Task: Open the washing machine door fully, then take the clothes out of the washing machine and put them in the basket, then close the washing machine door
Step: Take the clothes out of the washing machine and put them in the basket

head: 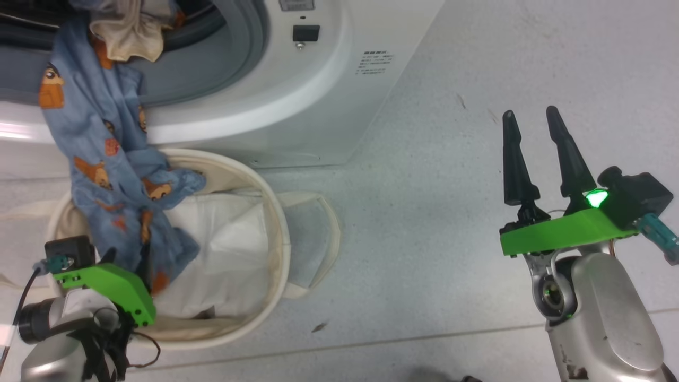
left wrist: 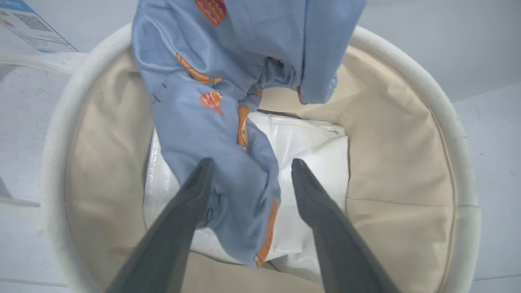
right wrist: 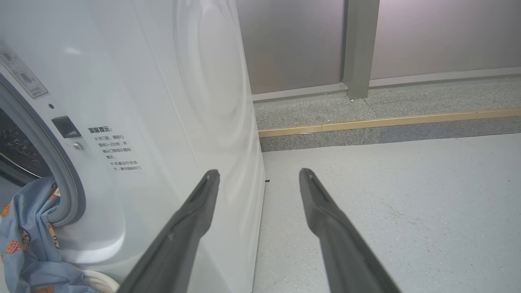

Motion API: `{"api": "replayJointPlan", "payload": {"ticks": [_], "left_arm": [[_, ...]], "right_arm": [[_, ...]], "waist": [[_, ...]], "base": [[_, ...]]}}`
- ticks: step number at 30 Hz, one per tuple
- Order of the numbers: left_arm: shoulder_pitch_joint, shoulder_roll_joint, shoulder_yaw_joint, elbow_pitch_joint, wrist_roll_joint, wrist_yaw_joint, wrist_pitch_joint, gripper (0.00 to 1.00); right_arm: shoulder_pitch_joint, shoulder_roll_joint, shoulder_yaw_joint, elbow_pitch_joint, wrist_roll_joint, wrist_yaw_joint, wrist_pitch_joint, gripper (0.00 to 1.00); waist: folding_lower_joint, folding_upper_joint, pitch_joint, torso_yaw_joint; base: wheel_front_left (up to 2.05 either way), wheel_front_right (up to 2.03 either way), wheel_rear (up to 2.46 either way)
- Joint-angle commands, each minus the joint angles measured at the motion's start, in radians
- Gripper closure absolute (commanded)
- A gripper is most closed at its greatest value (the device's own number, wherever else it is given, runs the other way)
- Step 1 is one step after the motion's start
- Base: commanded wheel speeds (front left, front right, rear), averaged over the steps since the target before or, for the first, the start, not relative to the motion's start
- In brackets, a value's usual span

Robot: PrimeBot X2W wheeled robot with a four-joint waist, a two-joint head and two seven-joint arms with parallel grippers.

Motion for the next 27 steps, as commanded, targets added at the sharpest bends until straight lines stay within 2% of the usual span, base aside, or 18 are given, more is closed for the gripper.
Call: {"api": "replayJointPlan", "payload": {"ticks": [1,9,13,21,27], "left_arm": [[0.012,0.034,0.011,-0.007,-0.007,-0.005,-0.011,0.00],[0.052,0.038,-0.024,-0.014,-0.017,-0.005,-0.060,0.00],[0.059,0.058,-0.023,-0.038,-0.006,-0.005,-0.077,0.00],[0.110,0.133,0.126,-0.254,0.070,0.032,-0.079,0.00],[0.198,0.163,0.260,-0.432,0.149,0.060,-0.079,0.00]], "right_arm": [[-0.005,0.005,0.018,-0.022,0.001,0.001,-0.012,0.00],[0.007,0.005,0.030,0.025,-0.007,0.001,-0.012,0.00],[0.026,0.005,0.033,0.049,-0.010,0.001,-0.012,0.00],[0.068,0.005,0.044,0.092,-0.010,0.001,-0.012,0.00],[0.108,0.005,0.062,0.117,-0.012,0.001,-0.012,0.00]], "waist": [[0.0000,0.0000,-0.019,0.008],[0.0000,0.0000,-0.120,0.037],[0.0000,0.0000,-0.178,0.056],[0.0000,0.0000,-0.301,0.083],[0.0000,0.0000,-0.386,0.088]], "base": [[0.00,0.00,0.00],[0.00,0.00,0.00],[0.00,0.00,0.00],[0.00,0.00,0.00],[0.00,0.00,0.00]]}}
